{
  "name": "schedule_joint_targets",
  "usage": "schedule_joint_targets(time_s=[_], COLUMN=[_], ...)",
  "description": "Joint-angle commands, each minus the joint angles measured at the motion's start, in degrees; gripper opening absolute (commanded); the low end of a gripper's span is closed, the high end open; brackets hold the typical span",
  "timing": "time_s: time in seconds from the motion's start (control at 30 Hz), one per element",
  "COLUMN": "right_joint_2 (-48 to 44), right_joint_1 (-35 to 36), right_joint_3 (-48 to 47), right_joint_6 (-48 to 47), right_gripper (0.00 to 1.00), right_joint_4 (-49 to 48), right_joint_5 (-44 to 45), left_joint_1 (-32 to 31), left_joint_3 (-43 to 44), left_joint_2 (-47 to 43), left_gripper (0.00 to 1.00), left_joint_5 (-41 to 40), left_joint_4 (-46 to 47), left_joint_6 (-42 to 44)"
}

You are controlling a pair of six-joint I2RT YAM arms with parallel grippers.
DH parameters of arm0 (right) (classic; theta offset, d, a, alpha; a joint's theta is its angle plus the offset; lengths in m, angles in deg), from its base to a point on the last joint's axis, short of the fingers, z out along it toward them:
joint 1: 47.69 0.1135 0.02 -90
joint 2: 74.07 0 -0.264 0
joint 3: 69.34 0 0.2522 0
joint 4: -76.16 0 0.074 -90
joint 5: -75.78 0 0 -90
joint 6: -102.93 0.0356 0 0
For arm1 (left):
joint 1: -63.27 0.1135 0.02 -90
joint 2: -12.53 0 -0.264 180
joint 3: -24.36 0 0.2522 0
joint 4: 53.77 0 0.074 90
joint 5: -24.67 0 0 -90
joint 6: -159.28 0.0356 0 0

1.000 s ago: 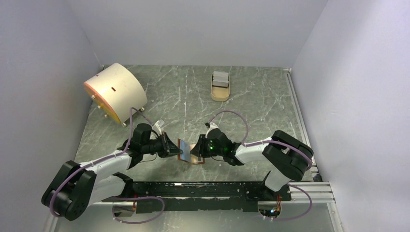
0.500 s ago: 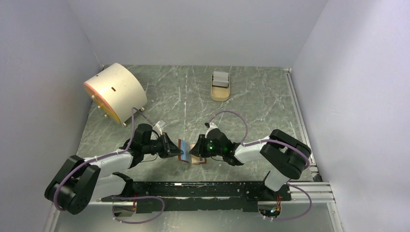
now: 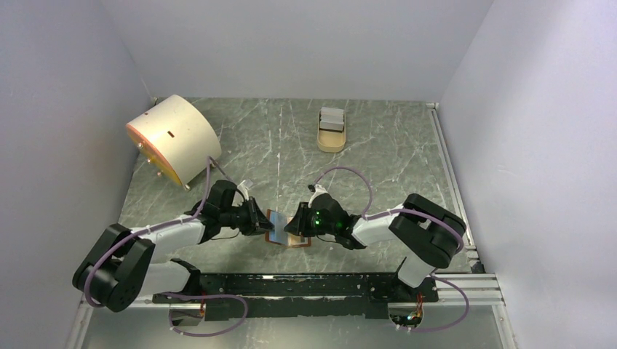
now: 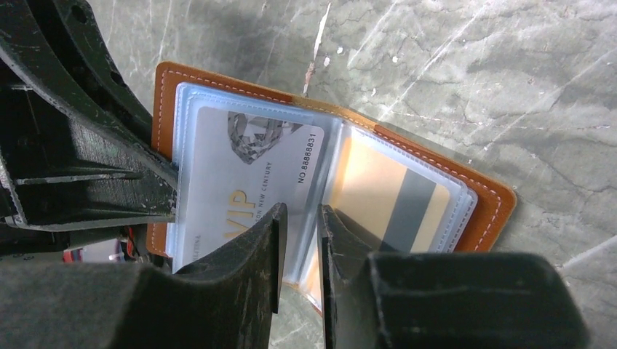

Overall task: Put the credit cards into the card holder
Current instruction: Turn over the card slot in the card holder.

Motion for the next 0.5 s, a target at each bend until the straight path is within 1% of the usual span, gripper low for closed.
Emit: schedule_joint_targets(time_s=[0.0, 0.07, 0.17, 0.37, 0.47], right_joint_2=[-1.72, -3.68, -5.09, -3.05, -1.26], right_joint_1=[-0.13, -0.10, -0.10, -0.10, -0.10], right_joint_3=[0.28, -1.05, -1.92, -1.36, -1.39], right_joint_6=[-1.55, -3.74, -5.54, -5.93, -6.06], right_gripper=[0.27, 0.28, 0.28, 0.28, 0.28], right_joint_4=[5.60, 9.76, 13.02, 11.92, 10.88], right_joint_5=[0.81, 1.77, 3.20, 3.54, 3.68], left_joint_1=[-0.42, -0.46, -0.48, -1.23, -2.82], left_joint_3=[5.02, 7.77, 11.80, 20.59, 24.14], left_joint_2=[-2.48, -3.52, -3.41, -0.68, 1.09], left_gripper=[0.09, 0.09, 0.09, 0.09, 0.09], left_joint_5=[-4.02, -5.68, -8.29, -14.19, -17.09], left_joint_4=[-8.78, -15.11, -22.96, -36.95, -41.00], left_joint_6=[3.03, 5.11, 7.32, 11.15, 11.54])
